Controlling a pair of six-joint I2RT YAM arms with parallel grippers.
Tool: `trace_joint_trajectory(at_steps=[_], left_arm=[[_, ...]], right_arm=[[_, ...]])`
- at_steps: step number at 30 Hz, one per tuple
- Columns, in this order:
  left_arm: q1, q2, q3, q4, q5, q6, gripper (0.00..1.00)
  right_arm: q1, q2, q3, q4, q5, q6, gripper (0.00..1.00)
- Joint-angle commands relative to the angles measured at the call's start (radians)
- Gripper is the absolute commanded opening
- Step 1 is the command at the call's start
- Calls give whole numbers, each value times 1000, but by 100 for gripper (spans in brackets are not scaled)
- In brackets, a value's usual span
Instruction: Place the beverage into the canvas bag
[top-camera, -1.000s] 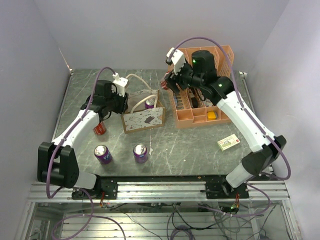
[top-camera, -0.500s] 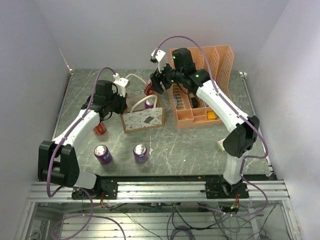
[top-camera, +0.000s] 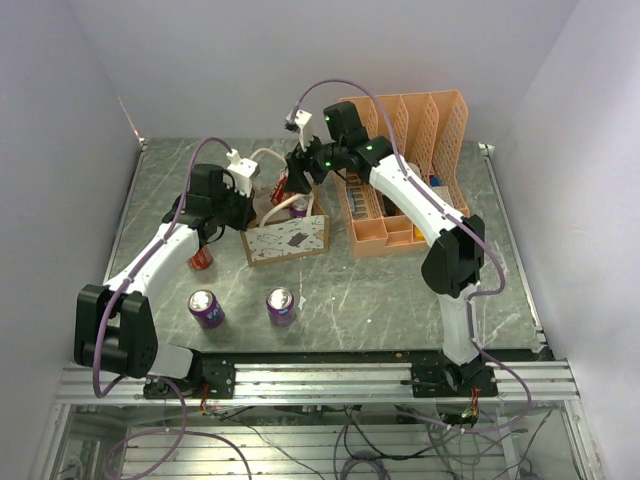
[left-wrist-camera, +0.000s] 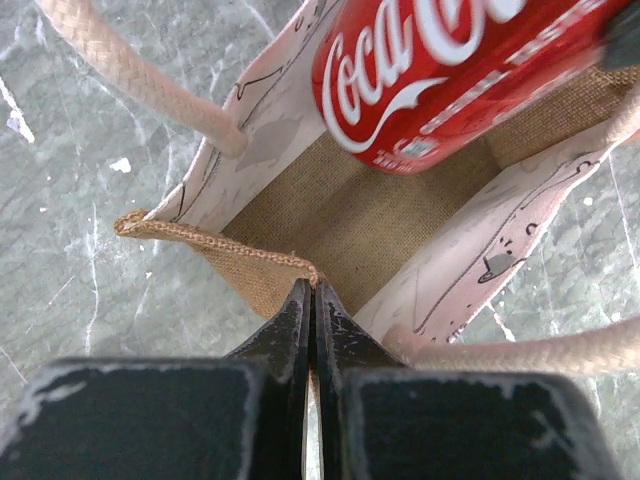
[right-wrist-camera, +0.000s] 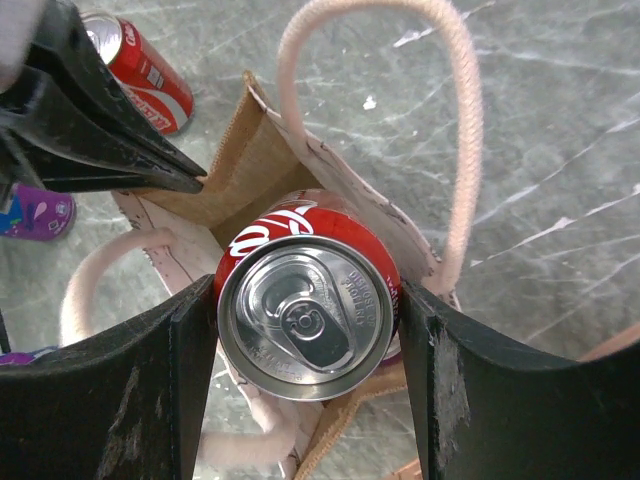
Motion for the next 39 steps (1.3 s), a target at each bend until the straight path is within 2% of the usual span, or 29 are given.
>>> trace_joint_trajectory(at_steps=[1,11,26,33,36,39], left_arm=[[3,-26,-32,24,40,34,7],[4,-42,-44,30,44,34,7],[3,-45,-34,19,39,31,7],[3,-49,-36,17,36,33,7],[3,-49,-36,19,36,31,7],[3,-48,-35,19,38,30,7]], right_arm=[[7,28,56,29,-69,56,32],[73,64,-1,31,69,4,31],[84,50,-9,65,185,8,29],[128,52,-30,87,343,-1,27],[127,53,-24,86,325,1,28],[128,74,2,55,217,-10,29]])
